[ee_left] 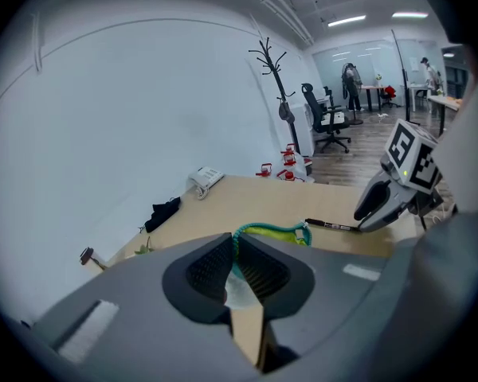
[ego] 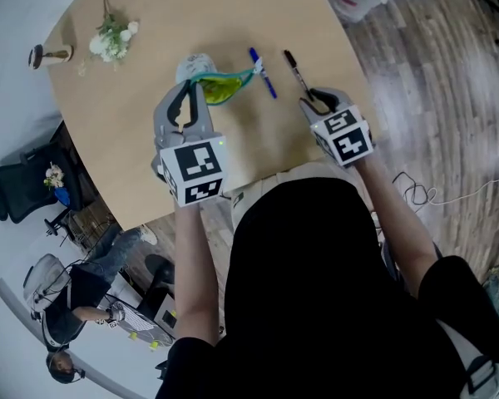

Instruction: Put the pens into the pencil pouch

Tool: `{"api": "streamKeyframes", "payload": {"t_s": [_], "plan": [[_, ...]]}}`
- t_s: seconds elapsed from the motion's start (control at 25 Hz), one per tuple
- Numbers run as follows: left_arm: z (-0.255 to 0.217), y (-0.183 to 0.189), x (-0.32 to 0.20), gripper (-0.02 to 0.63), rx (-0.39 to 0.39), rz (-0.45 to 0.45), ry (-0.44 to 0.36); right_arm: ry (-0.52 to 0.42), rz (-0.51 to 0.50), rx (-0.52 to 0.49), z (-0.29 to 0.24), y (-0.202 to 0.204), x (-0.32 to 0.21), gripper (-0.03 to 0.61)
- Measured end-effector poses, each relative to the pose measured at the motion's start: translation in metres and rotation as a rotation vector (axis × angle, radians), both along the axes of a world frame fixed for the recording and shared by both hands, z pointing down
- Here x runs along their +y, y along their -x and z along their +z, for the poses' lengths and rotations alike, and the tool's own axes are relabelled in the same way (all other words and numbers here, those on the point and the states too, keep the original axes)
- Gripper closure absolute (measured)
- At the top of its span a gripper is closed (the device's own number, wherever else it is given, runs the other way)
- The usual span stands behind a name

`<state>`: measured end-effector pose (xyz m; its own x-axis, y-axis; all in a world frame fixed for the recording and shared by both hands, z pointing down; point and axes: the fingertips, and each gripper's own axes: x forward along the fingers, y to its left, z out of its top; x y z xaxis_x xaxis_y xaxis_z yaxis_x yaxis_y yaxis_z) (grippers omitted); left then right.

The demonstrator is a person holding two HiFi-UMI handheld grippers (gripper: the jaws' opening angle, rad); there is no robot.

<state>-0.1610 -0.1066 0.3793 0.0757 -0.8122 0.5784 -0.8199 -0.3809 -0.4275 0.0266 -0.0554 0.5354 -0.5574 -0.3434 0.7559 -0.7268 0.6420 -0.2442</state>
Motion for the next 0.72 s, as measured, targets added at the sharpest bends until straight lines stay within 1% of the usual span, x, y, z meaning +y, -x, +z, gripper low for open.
{"api": "streamKeyframes", "payload": {"t_s": [0.24,0.52,0.72], "plan": [[-0.006,0.001,-0.006,0.591,0.005,-0.008,-0.002,0.017,0.002,0.043,0.019,-0.005,0.003,0.460],[-0.007,0.003,-0.004,0.590,0.006,-0.020,-0.004,0.009,0.006,0.063,0.027,-0.004,0.003,0.492],[-0.007,0.003,-0.004,0.590,0.006,-0.023,-0.004,0.002,0.005,0.084,0.032,-0.007,-0.001,0.494]]}}
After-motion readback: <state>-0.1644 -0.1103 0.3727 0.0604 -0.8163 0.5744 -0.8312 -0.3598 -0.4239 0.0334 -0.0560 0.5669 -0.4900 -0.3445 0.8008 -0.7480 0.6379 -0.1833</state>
